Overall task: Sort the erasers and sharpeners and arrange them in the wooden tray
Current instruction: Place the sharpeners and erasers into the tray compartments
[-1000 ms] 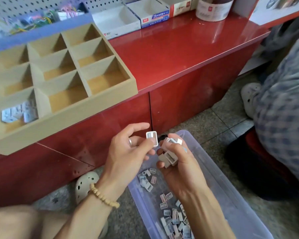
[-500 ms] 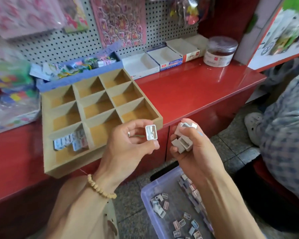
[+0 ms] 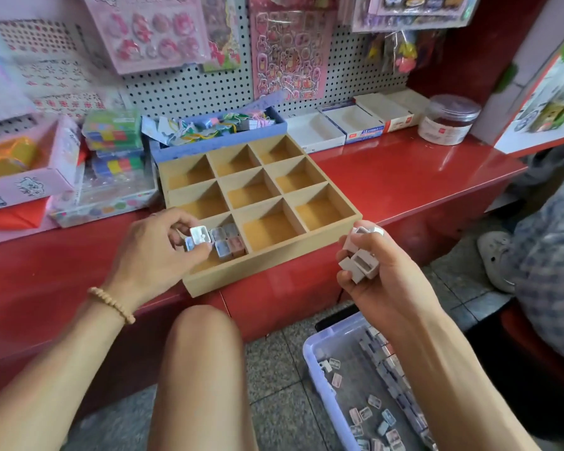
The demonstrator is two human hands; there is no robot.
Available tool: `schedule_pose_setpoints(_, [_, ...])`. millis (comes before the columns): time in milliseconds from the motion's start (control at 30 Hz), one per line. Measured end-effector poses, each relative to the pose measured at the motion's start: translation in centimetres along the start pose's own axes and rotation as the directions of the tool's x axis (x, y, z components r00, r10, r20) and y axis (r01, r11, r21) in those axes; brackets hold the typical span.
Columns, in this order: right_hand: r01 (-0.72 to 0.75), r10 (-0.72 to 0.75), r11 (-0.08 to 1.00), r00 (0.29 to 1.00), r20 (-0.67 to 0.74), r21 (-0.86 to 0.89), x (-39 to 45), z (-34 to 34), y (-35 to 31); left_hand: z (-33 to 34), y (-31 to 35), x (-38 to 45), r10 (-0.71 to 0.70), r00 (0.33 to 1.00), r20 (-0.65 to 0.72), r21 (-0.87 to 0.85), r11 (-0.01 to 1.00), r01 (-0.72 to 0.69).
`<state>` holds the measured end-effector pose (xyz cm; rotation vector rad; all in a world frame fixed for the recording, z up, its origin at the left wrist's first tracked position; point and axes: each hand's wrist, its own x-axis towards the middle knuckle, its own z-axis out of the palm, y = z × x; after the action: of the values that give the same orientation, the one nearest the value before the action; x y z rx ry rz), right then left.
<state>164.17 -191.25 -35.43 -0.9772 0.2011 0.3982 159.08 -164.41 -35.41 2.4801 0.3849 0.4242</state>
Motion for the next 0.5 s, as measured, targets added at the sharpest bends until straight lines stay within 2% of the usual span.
schedule_pose_setpoints(133, [-0.024,0.024,1.0,1.0,0.007,-0.016,0.0,0.9,0.6,-1.1,-1.6,1.4,-0.008,0.983,0.184,0.203,0.979,-0.03])
schedule_pose_setpoints(233, [-0.039,0.039,0.999,0.999,0.01,-0.021,0.1,1.5,1.2,-0.6,-1.9,2.2,0.024,0.955,0.295,0.304,0.945,-0.118])
schedule_pose_setpoints(500, [-0.058,0.059,0.998,0.998,0.017,-0.03,0.4,2.2,1.8,1.6,-2.3,3.0,0.069,0.933,0.354,0.414,0.882,-0.222])
